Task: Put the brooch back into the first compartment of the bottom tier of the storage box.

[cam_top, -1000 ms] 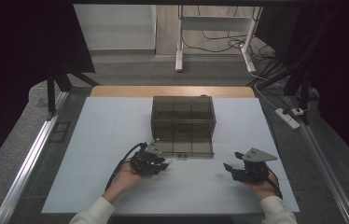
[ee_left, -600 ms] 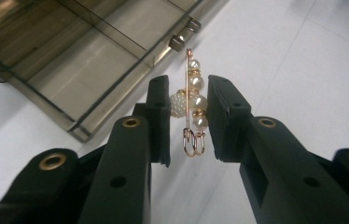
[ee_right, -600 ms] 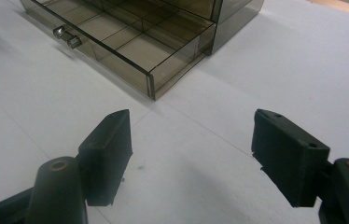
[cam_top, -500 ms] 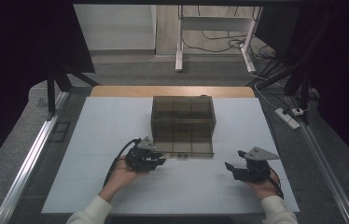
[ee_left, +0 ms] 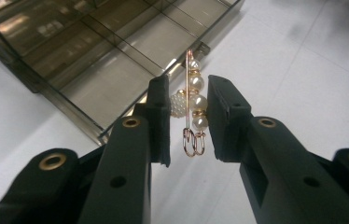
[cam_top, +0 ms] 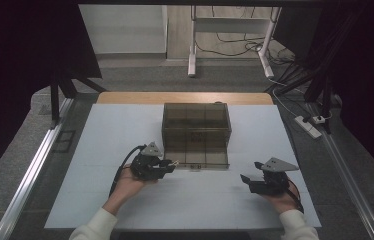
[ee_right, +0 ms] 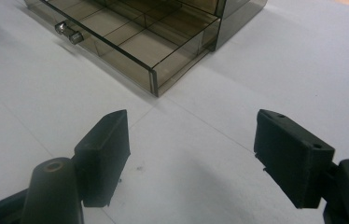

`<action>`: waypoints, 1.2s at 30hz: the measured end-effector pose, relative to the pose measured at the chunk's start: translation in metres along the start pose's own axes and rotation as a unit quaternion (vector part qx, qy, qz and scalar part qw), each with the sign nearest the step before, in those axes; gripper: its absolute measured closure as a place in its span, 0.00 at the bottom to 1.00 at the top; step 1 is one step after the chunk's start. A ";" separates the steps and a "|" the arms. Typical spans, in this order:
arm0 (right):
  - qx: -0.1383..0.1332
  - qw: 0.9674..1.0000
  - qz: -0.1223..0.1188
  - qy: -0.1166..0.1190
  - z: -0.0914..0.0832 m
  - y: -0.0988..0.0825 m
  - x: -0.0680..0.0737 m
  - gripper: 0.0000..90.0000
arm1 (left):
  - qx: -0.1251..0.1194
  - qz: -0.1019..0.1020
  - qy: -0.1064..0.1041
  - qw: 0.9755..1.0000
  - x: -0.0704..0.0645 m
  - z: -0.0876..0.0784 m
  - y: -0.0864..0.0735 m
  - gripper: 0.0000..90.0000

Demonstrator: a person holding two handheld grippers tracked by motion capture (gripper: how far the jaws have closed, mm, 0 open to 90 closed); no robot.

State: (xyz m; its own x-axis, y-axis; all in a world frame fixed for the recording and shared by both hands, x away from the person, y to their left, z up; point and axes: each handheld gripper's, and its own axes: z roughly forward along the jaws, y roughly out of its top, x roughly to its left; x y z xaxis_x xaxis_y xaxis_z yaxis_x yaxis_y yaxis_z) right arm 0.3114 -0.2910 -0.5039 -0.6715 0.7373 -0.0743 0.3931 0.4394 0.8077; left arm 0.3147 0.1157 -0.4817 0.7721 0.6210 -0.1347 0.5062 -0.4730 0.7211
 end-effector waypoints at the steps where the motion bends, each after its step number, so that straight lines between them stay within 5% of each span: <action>1: 0.001 1.000 0.000 0.000 0.000 0.000 0.000 0.30 | -0.001 0.000 -0.001 1.000 0.000 -0.001 0.000 0.78; 12: 0.004 1.000 0.000 -0.004 0.000 0.000 -0.002 0.30 | -0.021 -0.004 0.012 1.000 0.006 -0.003 0.004 0.78; 36: 0.011 1.000 -0.002 -0.005 0.000 -0.002 -0.001 0.30 | -0.016 -0.009 0.032 0.999 0.030 0.016 0.016 0.78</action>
State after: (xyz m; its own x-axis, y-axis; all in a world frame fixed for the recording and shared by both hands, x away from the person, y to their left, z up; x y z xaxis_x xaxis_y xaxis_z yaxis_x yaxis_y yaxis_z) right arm 0.3116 -0.2925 -0.5054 -0.6668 0.7406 -0.0829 0.4047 0.4533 0.7942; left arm 0.3520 0.1164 -0.4852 0.7369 0.6678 -0.1050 0.5060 -0.4419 0.7407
